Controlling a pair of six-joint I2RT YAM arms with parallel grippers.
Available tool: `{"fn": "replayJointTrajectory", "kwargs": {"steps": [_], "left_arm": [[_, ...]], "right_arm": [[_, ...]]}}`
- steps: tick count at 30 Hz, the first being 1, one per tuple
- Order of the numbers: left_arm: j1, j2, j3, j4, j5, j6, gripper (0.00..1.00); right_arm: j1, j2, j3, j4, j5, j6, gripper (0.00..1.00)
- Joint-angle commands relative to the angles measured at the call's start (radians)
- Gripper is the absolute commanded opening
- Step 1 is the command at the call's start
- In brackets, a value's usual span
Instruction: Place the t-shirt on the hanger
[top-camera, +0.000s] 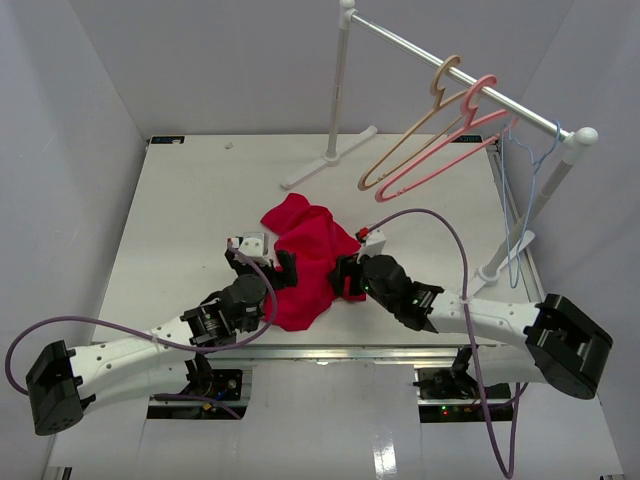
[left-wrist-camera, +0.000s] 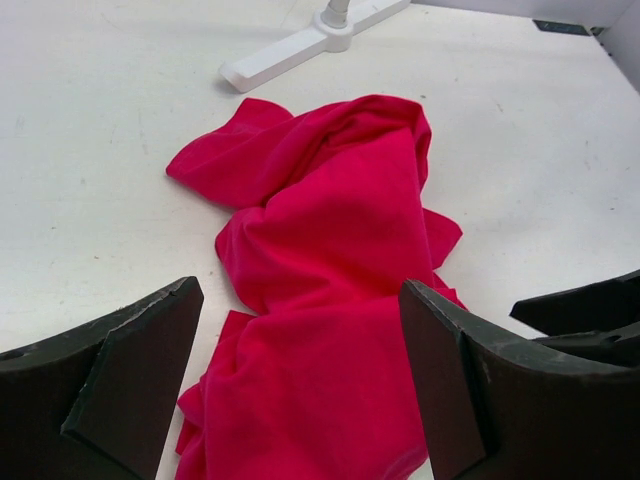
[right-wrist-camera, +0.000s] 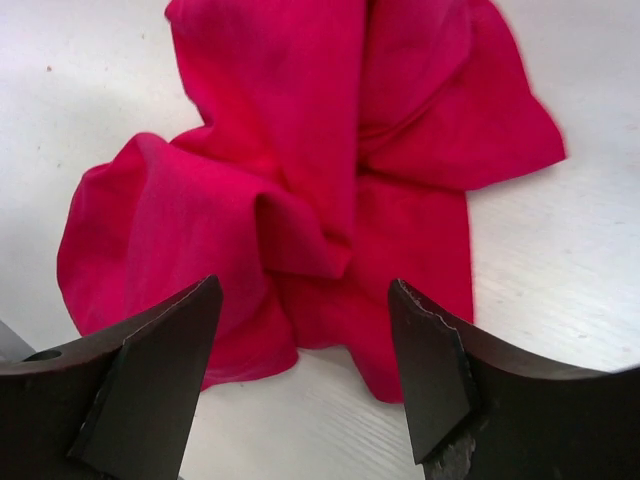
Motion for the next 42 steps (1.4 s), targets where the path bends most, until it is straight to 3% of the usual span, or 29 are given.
{"fn": "replayJointTrajectory", "kwargs": {"steps": [1,5,9,13,14,19,22,24,27,33,36,42], "left_arm": [[-0.001,0.004,0.007,-0.03,-0.033,-0.018,0.91],[-0.001,0.005,0.002,-0.024,-0.034,-0.015,0.9],[-0.001,0.02,0.001,-0.015,-0.022,-0.005,0.88],[-0.001,0.047,0.01,-0.013,0.009,-0.001,0.84],[-0.001,0.049,0.011,-0.014,0.013,-0.001,0.83],[-0.001,0.126,0.105,-0.123,0.199,-0.023,0.74],[-0.001,0.148,0.197,-0.281,0.33,-0.1,0.68],[-0.001,0.147,0.204,-0.307,0.4,-0.113,0.67],[-0.001,0.179,0.191,-0.362,0.489,-0.149,0.67],[-0.001,0.298,0.116,-0.323,0.6,-0.18,0.67],[-0.001,0.375,0.119,-0.311,0.647,-0.184,0.62],[-0.003,0.466,0.122,-0.304,0.645,-0.215,0.59]], "right_arm": [[0.056,0.118,0.043,0.181,0.008,0.012,0.73],[0.124,0.232,0.093,0.193,0.075,0.003,0.7],[0.139,0.278,0.087,0.212,0.1,0.019,0.56],[0.141,0.237,0.068,0.138,0.193,0.041,0.08],[0.141,0.213,0.068,0.131,0.197,0.05,0.08],[0.141,0.015,0.025,0.016,0.25,0.043,0.09],[0.141,-0.049,0.023,-0.053,0.261,0.053,0.29],[0.139,-0.091,-0.008,-0.066,0.272,0.059,0.5],[0.138,-0.134,-0.04,-0.068,0.294,0.074,0.63],[0.136,-0.171,-0.096,-0.111,0.376,0.133,0.65],[0.123,-0.21,-0.141,-0.113,0.385,0.154,0.64],[0.101,-0.307,-0.225,-0.115,0.396,0.176,0.63]]}}
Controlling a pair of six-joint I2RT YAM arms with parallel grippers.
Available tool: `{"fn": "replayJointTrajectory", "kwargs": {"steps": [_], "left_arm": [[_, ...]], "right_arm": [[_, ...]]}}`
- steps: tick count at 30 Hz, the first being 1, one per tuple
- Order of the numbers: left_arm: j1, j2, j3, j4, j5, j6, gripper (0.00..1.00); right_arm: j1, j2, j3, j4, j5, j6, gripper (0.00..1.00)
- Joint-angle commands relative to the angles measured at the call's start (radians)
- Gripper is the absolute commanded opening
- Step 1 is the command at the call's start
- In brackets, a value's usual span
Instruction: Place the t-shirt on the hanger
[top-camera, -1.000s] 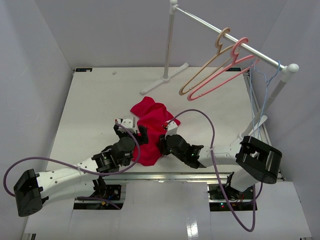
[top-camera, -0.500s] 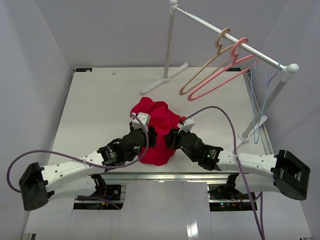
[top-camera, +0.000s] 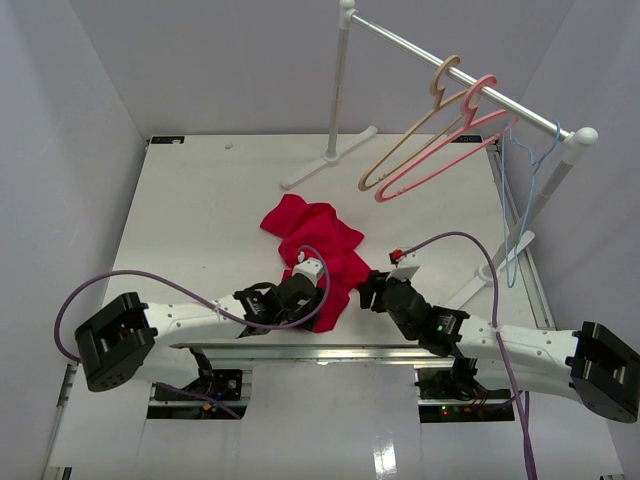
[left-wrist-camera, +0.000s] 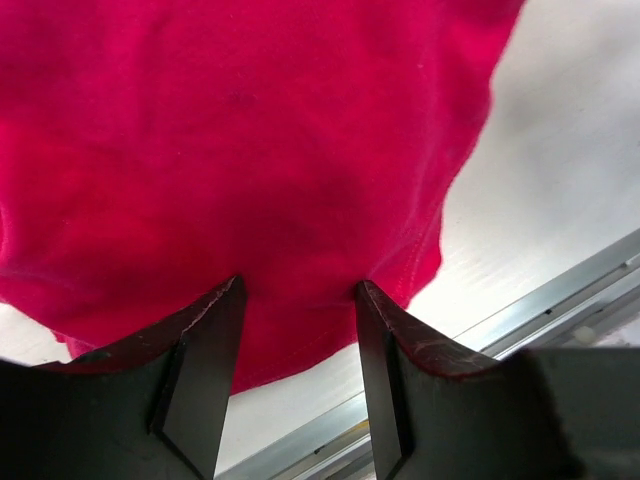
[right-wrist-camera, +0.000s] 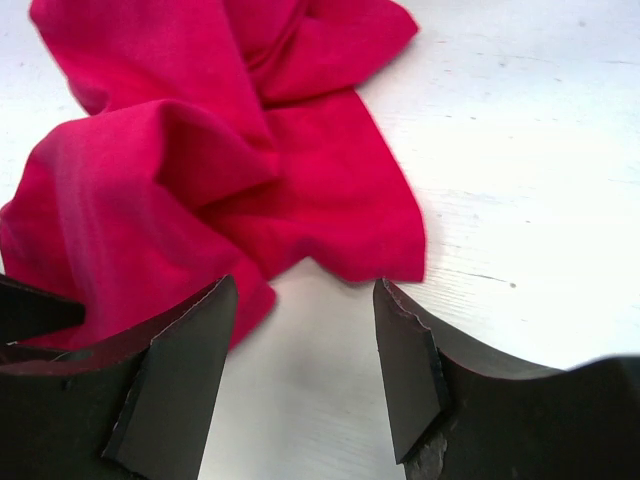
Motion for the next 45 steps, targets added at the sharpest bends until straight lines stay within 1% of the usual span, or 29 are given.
{"fn": "replayJointTrajectory", "kwargs": {"steps": [1,2,3,4,5,7,8,11,15,16,19,23,28,31,36,41,42,43,45], "left_arm": [[-0.002,0.039,0.006,0.022,0.028,-0.033,0.59],[-0.002,0.062,0.006,0.041,0.03,-0.033,0.59],[-0.002,0.076,0.007,0.053,0.032,-0.033,0.54],[-0.002,0.087,0.008,0.061,0.031,-0.035,0.44],[-0.002,0.095,0.011,0.067,0.025,-0.038,0.29],[-0.002,0.094,0.024,0.031,-0.003,-0.047,0.08],[-0.002,0.088,0.03,0.012,-0.02,-0.055,0.0],[-0.002,0.036,0.057,-0.065,-0.104,-0.091,0.0],[-0.002,-0.13,0.042,-0.147,-0.202,-0.153,0.0],[-0.002,-0.176,0.035,-0.164,-0.234,-0.172,0.0],[-0.001,-0.257,0.014,-0.181,-0.271,-0.19,0.0],[-0.001,-0.296,0.01,-0.211,-0.292,-0.206,0.0],[0.001,-0.311,0.006,-0.228,-0.313,-0.207,0.0],[0.001,-0.309,0.007,-0.231,-0.314,-0.206,0.0],[0.001,-0.316,0.011,-0.231,-0.307,-0.203,0.0],[0.001,-0.334,0.012,-0.231,-0.302,-0.21,0.0],[0.001,-0.337,0.013,-0.231,-0.302,-0.21,0.0],[0.001,-0.34,0.017,-0.231,-0.301,-0.209,0.0],[0.001,-0.345,0.028,-0.233,-0.304,-0.206,0.0]], "right_arm": [[-0.019,-0.066,-0.048,0.013,0.062,0.042,0.63],[-0.02,-0.077,-0.054,0.013,0.06,0.042,0.63],[-0.021,-0.081,-0.059,0.013,0.059,0.039,0.63],[-0.022,-0.083,-0.063,0.013,0.058,0.036,0.63],[-0.023,-0.084,-0.066,0.014,0.057,0.033,0.63],[-0.026,-0.076,-0.061,0.017,0.048,0.012,0.63],[-0.027,-0.071,-0.058,0.019,0.042,-0.001,0.63],[-0.028,-0.04,-0.04,0.04,0.015,-0.054,0.61],[-0.036,0.007,-0.037,0.111,0.003,-0.093,0.57],[-0.043,0.025,-0.036,0.132,-0.006,-0.098,0.56],[-0.075,0.099,-0.018,0.183,-0.041,-0.126,0.57],[-0.1,0.233,0.004,0.304,-0.145,-0.178,0.61],[-0.102,0.402,0.059,0.379,-0.276,-0.21,0.63],[-0.1,0.469,0.066,0.45,-0.342,-0.211,0.63],[-0.099,0.512,0.063,0.521,-0.408,-0.222,0.63],[-0.099,0.57,0.124,0.494,-0.412,-0.22,0.62],[-0.099,0.585,0.132,0.468,-0.399,-0.209,0.61],[-0.099,0.595,0.14,0.445,-0.377,-0.194,0.57],[-0.1,0.603,0.147,0.398,-0.308,-0.14,0.36]]}}
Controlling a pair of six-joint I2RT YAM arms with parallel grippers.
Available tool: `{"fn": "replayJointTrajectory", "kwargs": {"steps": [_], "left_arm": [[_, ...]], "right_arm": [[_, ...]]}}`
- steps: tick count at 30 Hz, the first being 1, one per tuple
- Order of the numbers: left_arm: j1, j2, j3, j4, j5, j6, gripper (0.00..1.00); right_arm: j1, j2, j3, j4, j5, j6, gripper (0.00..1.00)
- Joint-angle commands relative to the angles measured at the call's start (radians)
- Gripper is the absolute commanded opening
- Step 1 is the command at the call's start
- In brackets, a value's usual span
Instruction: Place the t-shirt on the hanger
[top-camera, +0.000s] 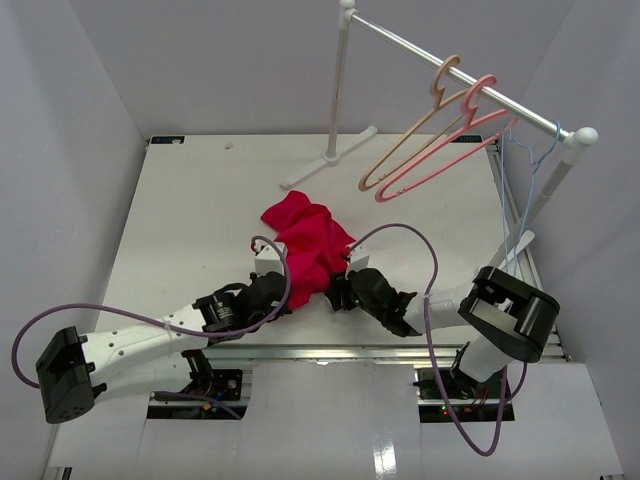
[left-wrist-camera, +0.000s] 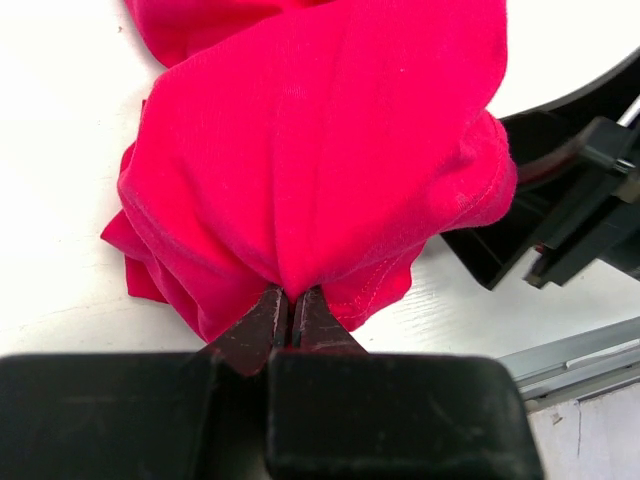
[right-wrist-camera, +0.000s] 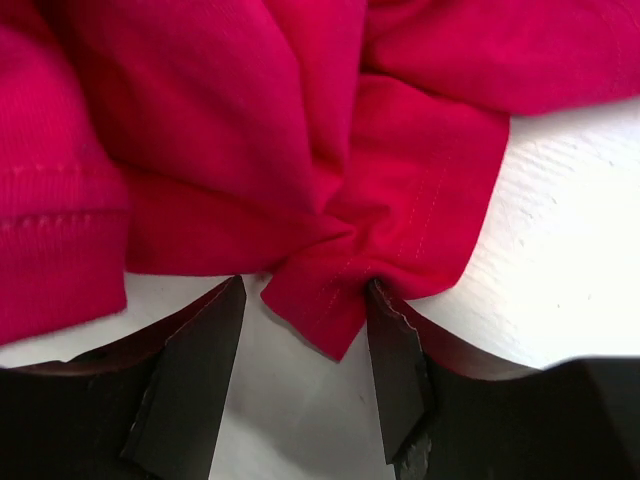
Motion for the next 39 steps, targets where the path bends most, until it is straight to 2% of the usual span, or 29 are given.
{"fn": "replayJointTrajectory", "kwargs": {"steps": [1,2,3,8,14,20,30,35,39], "left_arm": [[0.001,-0.037,0.022,-0.011,-0.022,-0.006,0.0],[0.001,-0.04,0.032,-0.017,-0.025,-0.005,0.0],[0.001,-0.041,0.042,-0.025,-0.028,-0.004,0.0],[0.001,-0.089,0.095,-0.084,-0.059,0.0,0.0],[0.003,-0.154,0.122,-0.115,-0.061,0.009,0.0],[0.003,-0.158,0.132,-0.145,-0.086,-0.01,0.0],[0.003,-0.19,0.172,-0.18,-0.098,-0.02,0.0],[0.003,-0.201,0.195,-0.198,-0.106,-0.018,0.07],[0.003,-0.196,0.186,-0.192,-0.096,-0.018,0.01]], "right_arm": [[-0.001,0.017,0.03,-0.069,0.114,0.094,0.25],[-0.002,0.0,0.015,-0.084,0.148,0.121,0.13],[-0.002,-0.021,0.008,-0.09,0.163,0.133,0.08],[-0.006,-0.221,-0.021,-0.362,0.397,0.276,0.08],[-0.052,-0.434,-0.07,-0.552,0.553,0.323,0.08],[-0.12,-0.562,-0.118,-0.626,0.575,0.321,0.08],[-0.169,-0.656,-0.13,-0.751,0.61,0.344,0.08],[-0.182,-0.693,-0.128,-0.764,0.608,0.334,0.08],[-0.182,-0.694,-0.103,-0.764,0.581,0.292,0.08]]}}
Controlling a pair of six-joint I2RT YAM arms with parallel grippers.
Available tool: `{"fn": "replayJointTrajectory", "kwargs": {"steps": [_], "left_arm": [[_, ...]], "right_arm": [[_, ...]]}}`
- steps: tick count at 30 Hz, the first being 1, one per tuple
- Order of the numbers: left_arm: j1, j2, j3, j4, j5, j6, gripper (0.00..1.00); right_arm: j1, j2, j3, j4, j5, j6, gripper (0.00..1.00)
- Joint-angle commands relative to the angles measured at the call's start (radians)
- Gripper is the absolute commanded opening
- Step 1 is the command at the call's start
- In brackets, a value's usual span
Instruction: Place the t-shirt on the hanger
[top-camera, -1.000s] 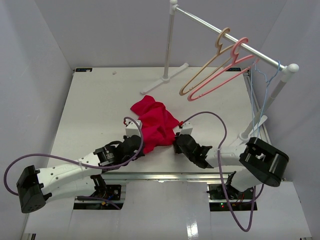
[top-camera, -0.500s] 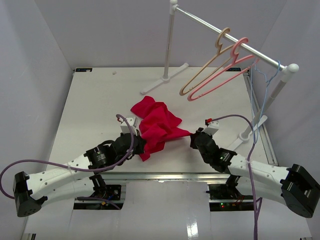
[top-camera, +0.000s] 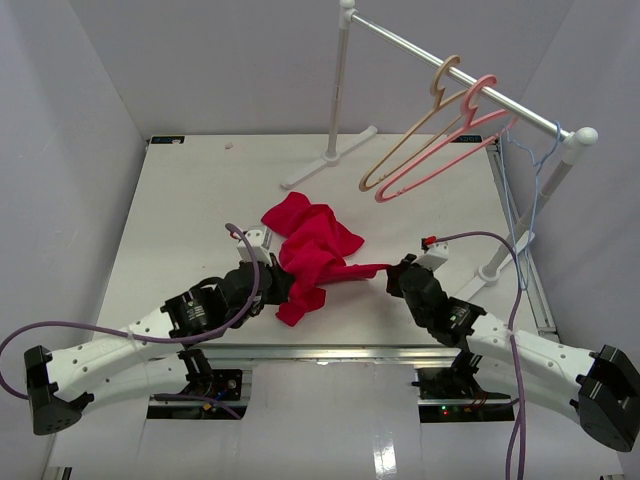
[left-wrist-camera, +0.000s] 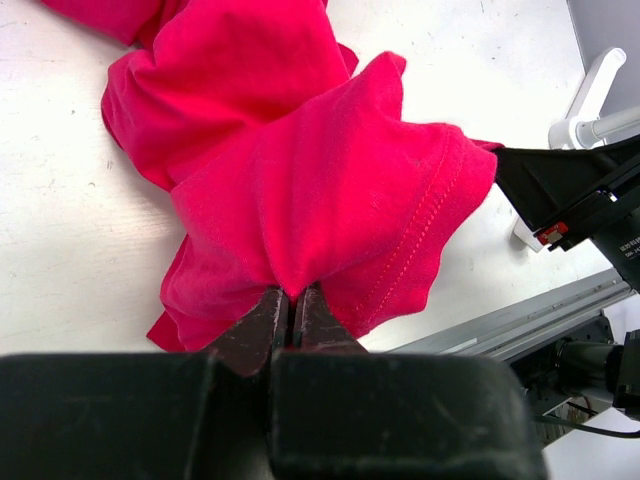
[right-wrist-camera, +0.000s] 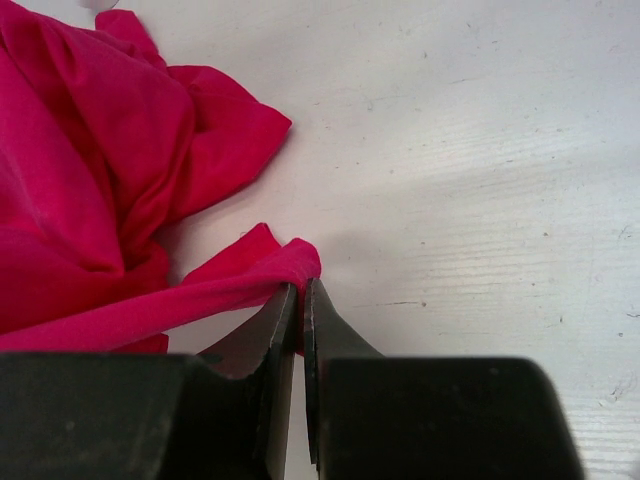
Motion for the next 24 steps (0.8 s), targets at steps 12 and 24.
{"fn": "replayJointTrajectory", "kwargs": {"steps": [12,24], "left_arm": [[0.01,-0.005,0.01,-0.072,-0.084,0.029,0.0],[0.01,0.003,0.018,-0.067,-0.08,0.029,0.0]], "right_arm": [[-0.054,0.027,0.033,-0.133,0.11,-0.173,0.08],[0.006,0.001,0.064,0.019,-0.22,-0.399,0.47]]}}
